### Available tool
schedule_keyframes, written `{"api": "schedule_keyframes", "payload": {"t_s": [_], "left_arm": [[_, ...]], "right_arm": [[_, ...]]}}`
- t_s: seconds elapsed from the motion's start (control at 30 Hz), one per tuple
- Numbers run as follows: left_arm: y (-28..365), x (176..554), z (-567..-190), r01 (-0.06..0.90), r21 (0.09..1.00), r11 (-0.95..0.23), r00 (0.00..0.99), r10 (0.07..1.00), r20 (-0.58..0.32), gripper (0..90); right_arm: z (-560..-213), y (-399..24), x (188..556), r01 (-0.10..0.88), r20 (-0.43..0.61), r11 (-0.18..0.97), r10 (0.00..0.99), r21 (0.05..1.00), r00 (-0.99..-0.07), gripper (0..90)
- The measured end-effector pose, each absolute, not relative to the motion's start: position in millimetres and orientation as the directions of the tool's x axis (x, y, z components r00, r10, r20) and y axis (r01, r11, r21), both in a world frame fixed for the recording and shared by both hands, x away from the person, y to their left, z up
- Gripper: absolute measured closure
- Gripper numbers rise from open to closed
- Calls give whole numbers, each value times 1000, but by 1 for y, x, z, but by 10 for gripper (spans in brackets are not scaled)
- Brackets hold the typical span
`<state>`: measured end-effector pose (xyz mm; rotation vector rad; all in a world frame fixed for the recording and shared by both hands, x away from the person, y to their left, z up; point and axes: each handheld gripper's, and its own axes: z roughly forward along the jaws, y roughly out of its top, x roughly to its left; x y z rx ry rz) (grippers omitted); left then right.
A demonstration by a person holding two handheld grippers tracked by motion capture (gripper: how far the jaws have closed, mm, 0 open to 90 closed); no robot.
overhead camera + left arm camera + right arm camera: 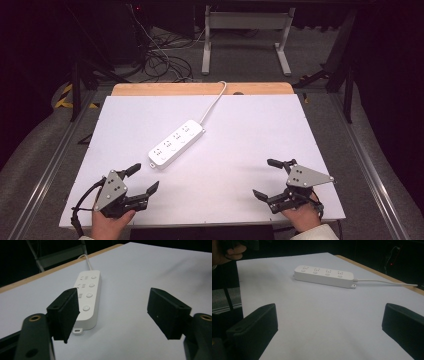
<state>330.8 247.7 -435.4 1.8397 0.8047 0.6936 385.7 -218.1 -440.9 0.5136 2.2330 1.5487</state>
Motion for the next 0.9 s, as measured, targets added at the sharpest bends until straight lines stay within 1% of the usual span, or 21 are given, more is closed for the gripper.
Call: {"api": "schedule_keyframes", "payload": {"t_s": [0.03,0.07,0.17,0.2,0.3,0.37,0.47,0.57,0.73,0.8,0.83,0.87,0.9], "left_arm": [[248,331,-435,223,925,-307,618,778,109,286],[248,332,-436,237,929,-283,624,777,78,290],[249,332,-435,237,928,-289,632,771,79,290],[249,332,-435,232,926,-297,631,770,89,294],[247,330,-433,197,914,-356,624,764,163,314],[246,329,-432,190,914,-358,626,762,168,331],[247,330,-432,191,916,-354,631,758,161,320],[249,331,-431,213,920,-329,636,761,125,320],[249,331,-429,221,921,-319,640,760,110,331],[248,331,-428,225,916,-331,641,759,116,362],[246,331,-426,214,906,-366,640,753,154,407],[246,331,-426,214,906,-366,640,753,154,462],[245,331,-426,204,902,-381,639,750,172,471]], "right_arm": [[-440,-218,385,82,-99,328,500,941,-860,14],[-440,-219,384,72,-107,326,500,943,-859,13],[-439,-219,383,66,-109,319,501,945,-858,14],[-439,-219,383,68,-106,319,499,945,-860,14],[-439,-218,383,62,-116,331,489,941,-864,13],[-439,-216,384,59,-122,341,484,938,-867,13],[-440,-215,383,63,-116,342,478,938,-870,12],[-440,-215,384,65,-111,335,479,940,-871,14],[-441,-214,384,74,-103,342,471,937,-876,34],[-441,-214,384,71,-107,349,466,935,-878,39],[-441,-214,384,70,-111,355,465,932,-878,44],[-441,-214,384,70,-111,355,465,932,-878,44],[-442,-213,384,73,-104,353,457,933,-883,46]]}}
